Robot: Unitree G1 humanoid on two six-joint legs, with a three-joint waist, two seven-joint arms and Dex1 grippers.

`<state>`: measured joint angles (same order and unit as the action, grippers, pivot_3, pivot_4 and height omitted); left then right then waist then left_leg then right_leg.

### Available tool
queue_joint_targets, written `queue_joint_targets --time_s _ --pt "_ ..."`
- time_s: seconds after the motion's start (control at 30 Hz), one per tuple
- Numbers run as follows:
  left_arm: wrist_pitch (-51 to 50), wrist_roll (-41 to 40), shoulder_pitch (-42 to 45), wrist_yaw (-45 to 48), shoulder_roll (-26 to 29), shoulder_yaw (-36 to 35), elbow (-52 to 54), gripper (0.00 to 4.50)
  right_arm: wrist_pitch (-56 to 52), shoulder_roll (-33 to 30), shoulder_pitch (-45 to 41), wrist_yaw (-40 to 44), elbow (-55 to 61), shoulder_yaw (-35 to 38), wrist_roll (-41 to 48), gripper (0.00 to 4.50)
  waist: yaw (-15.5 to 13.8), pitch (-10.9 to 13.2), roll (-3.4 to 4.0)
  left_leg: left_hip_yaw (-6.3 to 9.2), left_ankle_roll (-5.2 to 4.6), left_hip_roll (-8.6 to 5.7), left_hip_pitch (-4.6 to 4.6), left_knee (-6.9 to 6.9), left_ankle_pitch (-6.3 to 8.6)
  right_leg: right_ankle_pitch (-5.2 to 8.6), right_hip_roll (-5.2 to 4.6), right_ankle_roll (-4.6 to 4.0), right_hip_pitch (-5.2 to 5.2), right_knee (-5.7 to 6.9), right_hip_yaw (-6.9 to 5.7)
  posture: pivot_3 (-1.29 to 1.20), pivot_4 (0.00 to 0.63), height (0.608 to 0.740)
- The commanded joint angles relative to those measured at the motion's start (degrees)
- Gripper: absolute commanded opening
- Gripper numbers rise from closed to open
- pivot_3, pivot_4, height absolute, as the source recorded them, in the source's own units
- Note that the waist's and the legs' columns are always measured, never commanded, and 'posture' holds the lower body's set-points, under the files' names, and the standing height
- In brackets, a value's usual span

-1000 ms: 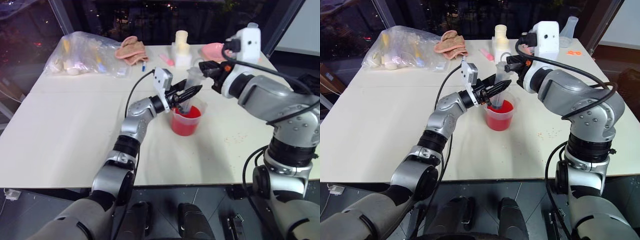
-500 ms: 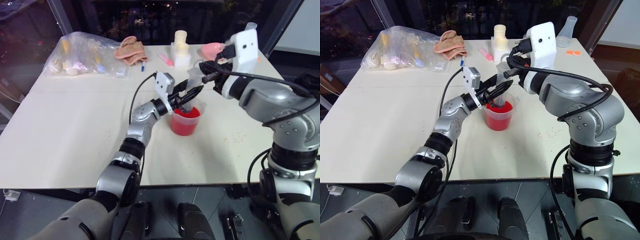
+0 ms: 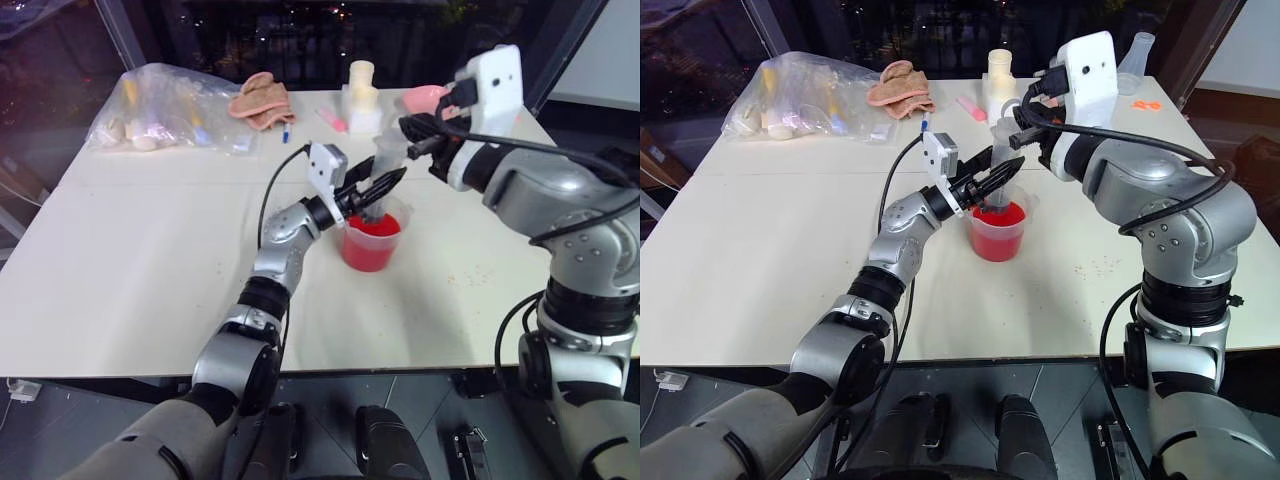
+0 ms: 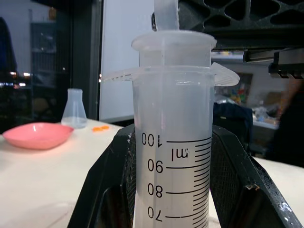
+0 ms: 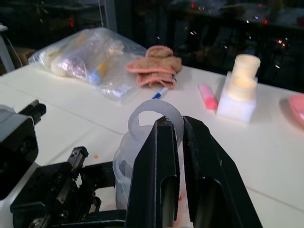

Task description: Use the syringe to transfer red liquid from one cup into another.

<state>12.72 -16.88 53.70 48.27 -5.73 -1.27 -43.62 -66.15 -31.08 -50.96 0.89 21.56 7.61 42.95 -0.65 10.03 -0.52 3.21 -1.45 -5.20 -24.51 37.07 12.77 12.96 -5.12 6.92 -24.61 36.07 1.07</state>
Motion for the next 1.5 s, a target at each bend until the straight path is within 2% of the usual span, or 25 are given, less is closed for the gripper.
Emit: queue_joint_targets --time_s 0.03,0.7,0.83,0.9,1.2,1.37,1.5 --pt "-1.0 1.3 -1.5 1.7 -0.7 2.2 0.0 1.51 2.6 -0.7 -5.3 -1.3 1.5 5.5 -1.6 0.06 0.0 0.0 0.0 0.0 0.0 -0.01 0.0 0.0 0.0 0.0 -0.01 0.0 0.0 0.0 0.0 0.0 0.15 0.74" --pt "-1.7 0.0 0.6 0.1 -0.7 0.4 1.7 1.51 -1.8 1.6 -4.8 -1.7 2.3 7.6 0.8 0.06 0.0 0.0 0.0 0.0 0.0 0.0 0.0 -0.02 0.0 0.0 -0.02 0.0 0.0 -0.01 0.0 0.0 0.15 0.74" --pt "-2.0 -1.3 2.9 -1.3 0.1 -1.3 3.2 1.51 -5.7 2.5 -3.7 -1.4 3.2 9.3 3.7 1.46 0.0 0.0 0.0 0.0 0.0 0.0 0.0 -0.02 0.0 0.0 -0.06 0.0 0.0 -0.01 0.0 0.0 0.15 0.74" --pt "-2.4 -2.0 4.1 -1.9 0.7 -2.2 4.1 1.51 -7.8 2.2 -3.1 -1.0 4.1 10.2 5.1 2.42 0.0 0.0 0.0 0.01 0.0 0.0 -0.01 -0.03 0.0 0.0 -0.06 0.0 0.0 -0.02 -0.01 0.0 0.15 0.74" --pt "-5.1 -5.4 8.5 -3.9 2.1 -5.3 5.4 1.51 -12.5 -4.2 1.6 4.3 7.0 15.1 9.2 2.42 -0.1 0.0 -0.02 0.02 -0.02 0.0 -0.04 -0.04 0.01 0.0 -0.08 0.0 0.0 -0.07 -0.04 0.0 0.15 0.74" --pt "-7.0 -8.2 12.0 -4.9 2.8 -7.9 5.1 1.51 -12.2 -4.6 2.2 4.3 7.0 16.3 9.5 2.42 0.1 0.0 -0.03 0.02 -0.03 0.03 -0.04 -0.05 0.02 0.0 -0.05 0.0 0.0 -0.06 -0.04 0.0 0.15 0.74" --pt "-0.6 -7.1 15.6 -4.4 3.7 -8.7 2.7 1.51 -10.8 -3.9 2.2 3.9 7.2 16.3 9.3 2.42 0.0 0.0 -0.03 0.02 -0.03 0.03 -0.05 -0.04 0.02 0.0 0.01 0.0 0.0 -0.07 -0.05 0.0 0.15 0.74"
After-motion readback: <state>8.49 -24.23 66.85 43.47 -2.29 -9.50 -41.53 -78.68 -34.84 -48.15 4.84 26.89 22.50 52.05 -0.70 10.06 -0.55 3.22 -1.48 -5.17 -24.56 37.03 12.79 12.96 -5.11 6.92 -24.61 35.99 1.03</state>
